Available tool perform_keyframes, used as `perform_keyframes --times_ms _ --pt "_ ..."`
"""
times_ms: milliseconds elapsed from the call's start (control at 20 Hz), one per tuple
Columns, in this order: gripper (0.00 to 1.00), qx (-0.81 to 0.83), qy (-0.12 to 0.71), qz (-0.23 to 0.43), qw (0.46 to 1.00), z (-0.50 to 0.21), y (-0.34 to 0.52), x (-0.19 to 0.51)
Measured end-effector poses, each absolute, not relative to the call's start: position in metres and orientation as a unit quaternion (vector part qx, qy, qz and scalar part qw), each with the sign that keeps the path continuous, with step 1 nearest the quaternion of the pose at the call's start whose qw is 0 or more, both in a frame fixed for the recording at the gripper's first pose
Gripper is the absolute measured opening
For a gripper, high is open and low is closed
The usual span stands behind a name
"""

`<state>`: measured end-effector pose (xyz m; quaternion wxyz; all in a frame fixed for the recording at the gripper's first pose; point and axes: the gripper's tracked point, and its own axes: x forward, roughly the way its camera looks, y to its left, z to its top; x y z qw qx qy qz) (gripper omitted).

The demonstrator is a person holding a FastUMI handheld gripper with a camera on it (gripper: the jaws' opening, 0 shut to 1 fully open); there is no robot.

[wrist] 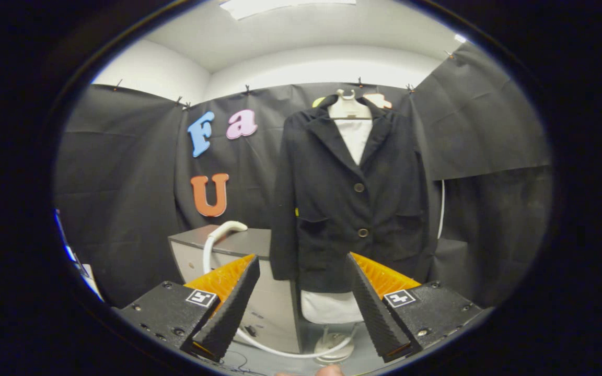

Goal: Iron the clothes twice with a garment steamer, once on the left side and once on the right side.

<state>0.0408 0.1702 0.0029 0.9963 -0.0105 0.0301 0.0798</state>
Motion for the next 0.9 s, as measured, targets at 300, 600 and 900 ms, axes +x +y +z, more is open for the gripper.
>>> perform_keyframes --times_ms 300,600,900 --pt "1.0 -0.003 0.076 0.138 0.987 0.003 0.275 0.069" --pt "1.0 -0.045 0.114 0.185 0.975 -0.003 0.359 0.133" --pt "1.0 -0.056 0.184 0.227 0.955 -0.014 0.432 0.228"
